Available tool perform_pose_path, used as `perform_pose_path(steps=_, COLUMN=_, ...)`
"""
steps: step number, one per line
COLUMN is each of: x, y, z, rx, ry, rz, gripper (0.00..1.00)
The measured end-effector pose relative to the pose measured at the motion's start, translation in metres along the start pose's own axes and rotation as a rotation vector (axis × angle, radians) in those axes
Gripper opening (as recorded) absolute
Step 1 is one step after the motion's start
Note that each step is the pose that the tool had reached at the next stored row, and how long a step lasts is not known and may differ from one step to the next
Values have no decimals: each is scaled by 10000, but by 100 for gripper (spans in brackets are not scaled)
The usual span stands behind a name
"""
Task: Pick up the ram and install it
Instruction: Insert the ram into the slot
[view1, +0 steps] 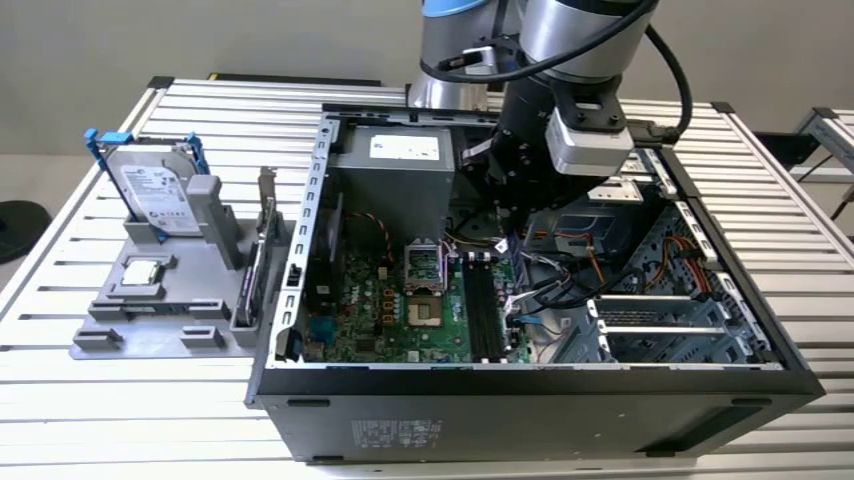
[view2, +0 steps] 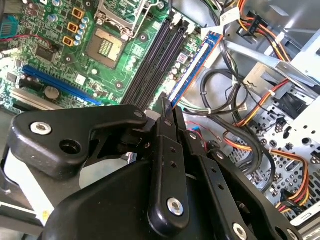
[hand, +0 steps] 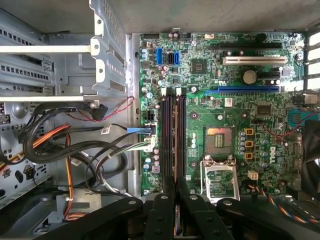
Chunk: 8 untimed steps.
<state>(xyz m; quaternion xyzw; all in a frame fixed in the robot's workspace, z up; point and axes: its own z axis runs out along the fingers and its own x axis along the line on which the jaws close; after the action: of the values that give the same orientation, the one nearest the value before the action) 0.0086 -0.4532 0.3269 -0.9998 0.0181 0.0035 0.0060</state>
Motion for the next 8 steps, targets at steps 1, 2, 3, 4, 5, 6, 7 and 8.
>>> perform_pose_path(steps=1, x=0, y=0, z=5, rx=-39, ry=1, rz=1, gripper=0)
perform_pose_path(steps=2, x=0, y=0, z=10, rx=-103, ry=3, rz=1, gripper=0)
perform_pose_path(steps=3, x=0, y=0, z=18, rx=-148, ry=6, rz=1, gripper=0)
perform_pose_path(steps=4, x=0, y=0, z=29, rx=-189, ry=7, rz=1, gripper=0)
perform_pose_path(steps=5, x=0, y=1, z=40, rx=-231, ry=8, rz=2, gripper=0)
perform_pose_path(steps=6, x=0, y=0, z=51, rx=-241, ry=8, rz=1, gripper=0)
perform_pose_path(steps=7, x=0, y=1, z=61, rx=-241, ry=8, rz=2, gripper=0)
perform_pose_path(steps=8, x=0, y=1, z=77, rx=-241, ry=9, rz=2, gripper=0)
